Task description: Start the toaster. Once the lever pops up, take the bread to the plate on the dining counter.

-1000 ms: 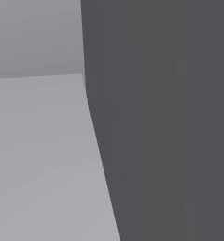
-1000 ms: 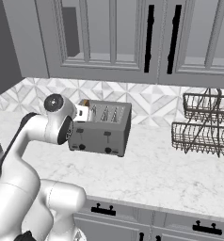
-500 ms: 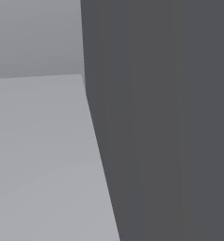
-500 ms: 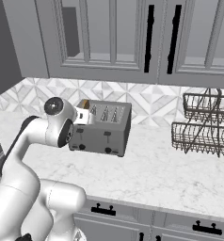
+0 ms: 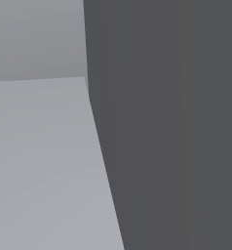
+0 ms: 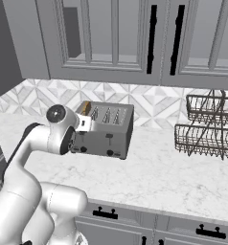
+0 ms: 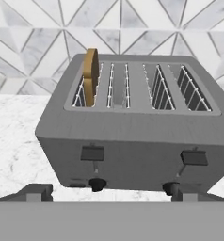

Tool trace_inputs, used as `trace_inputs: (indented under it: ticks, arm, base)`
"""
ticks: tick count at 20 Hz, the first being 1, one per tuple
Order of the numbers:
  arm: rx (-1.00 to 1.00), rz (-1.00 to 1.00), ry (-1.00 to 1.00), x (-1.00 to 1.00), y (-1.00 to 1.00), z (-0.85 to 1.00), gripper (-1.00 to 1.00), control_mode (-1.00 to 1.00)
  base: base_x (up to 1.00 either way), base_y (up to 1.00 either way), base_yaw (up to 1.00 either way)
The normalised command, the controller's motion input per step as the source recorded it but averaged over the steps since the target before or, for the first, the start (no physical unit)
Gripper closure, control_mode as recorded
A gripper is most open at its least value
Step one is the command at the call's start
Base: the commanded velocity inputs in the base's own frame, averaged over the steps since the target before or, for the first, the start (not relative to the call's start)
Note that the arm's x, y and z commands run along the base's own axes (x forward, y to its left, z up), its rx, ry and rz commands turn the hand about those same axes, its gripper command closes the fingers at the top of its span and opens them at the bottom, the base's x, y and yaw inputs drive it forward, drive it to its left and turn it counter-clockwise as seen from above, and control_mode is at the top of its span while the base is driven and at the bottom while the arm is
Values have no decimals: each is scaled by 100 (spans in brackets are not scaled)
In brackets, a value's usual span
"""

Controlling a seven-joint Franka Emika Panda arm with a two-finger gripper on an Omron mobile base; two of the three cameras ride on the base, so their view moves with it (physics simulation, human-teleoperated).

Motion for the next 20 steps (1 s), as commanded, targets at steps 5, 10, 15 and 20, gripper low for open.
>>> trace_inputs:
  ticks: [5,10,15,20]
  arm:
    - [0,0,-1,0,0,-7,-100,-100]
    - [0,0,0,0,0,-10,-100,-100]
    - [0,0,0,0,0,-10,-100,-100]
    - [0,0,0,8,0,-1,-100,-100]
  base:
    - [0,0,0]
    - [0,0,0]
    - [0,0,0]
    - [0,0,0]
